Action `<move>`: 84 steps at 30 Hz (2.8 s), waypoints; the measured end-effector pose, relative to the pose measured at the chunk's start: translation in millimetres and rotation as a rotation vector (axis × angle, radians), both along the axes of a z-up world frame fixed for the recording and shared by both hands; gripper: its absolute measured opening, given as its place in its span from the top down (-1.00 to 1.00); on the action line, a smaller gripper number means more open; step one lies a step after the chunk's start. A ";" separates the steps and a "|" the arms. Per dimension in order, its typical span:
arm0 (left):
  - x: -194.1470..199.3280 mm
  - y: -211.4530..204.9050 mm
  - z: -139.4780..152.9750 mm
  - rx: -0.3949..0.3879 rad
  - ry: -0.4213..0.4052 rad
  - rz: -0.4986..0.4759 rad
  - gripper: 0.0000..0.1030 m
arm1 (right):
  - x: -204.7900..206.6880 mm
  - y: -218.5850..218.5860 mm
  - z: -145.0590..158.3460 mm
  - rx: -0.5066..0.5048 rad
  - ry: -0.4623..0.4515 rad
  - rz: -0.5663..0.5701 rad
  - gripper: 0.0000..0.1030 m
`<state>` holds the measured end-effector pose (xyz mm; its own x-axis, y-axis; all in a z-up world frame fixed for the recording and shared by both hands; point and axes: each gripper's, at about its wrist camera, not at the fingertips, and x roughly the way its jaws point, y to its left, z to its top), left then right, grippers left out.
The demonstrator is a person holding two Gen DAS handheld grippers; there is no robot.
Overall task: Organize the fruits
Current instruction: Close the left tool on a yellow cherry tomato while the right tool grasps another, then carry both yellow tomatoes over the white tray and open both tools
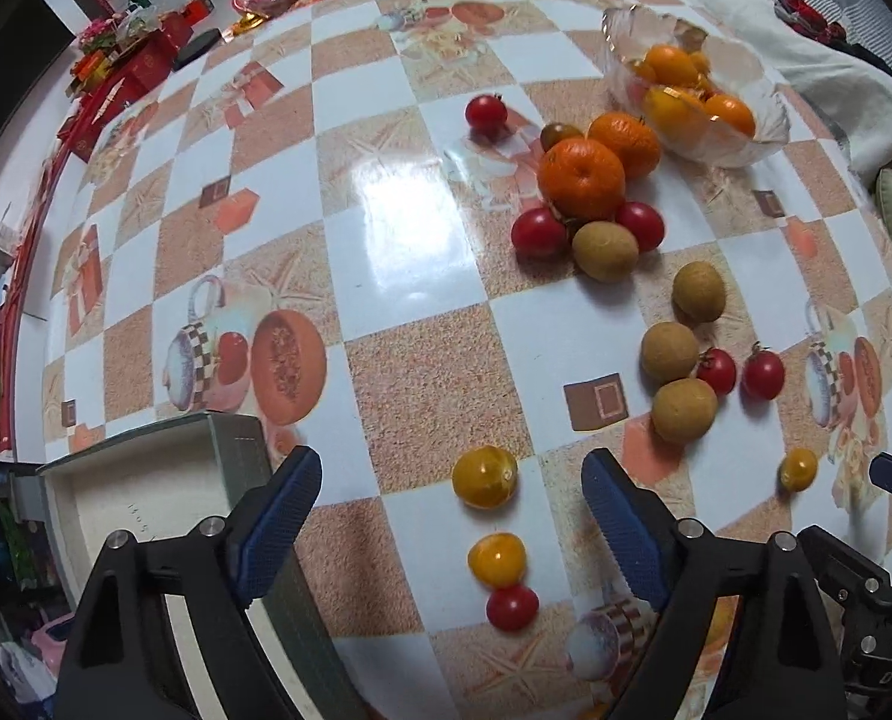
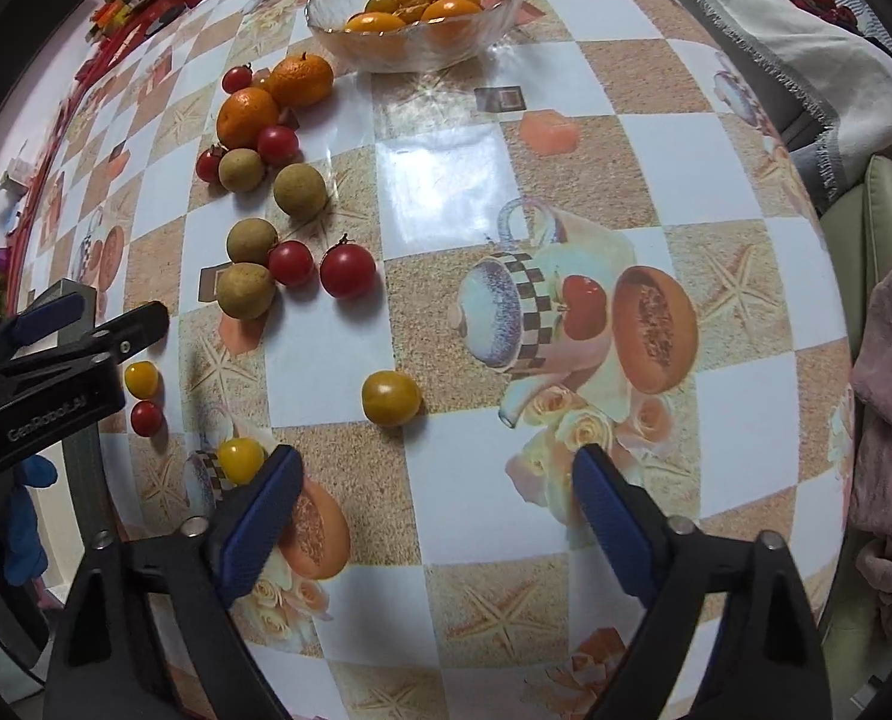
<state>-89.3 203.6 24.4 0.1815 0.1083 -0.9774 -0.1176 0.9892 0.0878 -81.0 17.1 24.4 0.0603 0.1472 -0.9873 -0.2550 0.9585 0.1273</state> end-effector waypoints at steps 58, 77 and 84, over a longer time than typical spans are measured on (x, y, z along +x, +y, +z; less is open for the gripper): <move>-163.7 174.8 16.9 -0.031 -0.097 0.347 0.59 | -65.4 244.4 42.0 0.197 -0.002 0.424 0.55; -183.0 176.6 -2.6 0.034 -0.086 0.343 -0.72 | -81.2 306.6 -3.0 0.005 0.004 0.591 -0.09; -188.4 172.5 6.4 0.068 -0.100 0.327 -0.72 | -84.5 307.1 26.5 0.069 -0.075 0.576 -0.59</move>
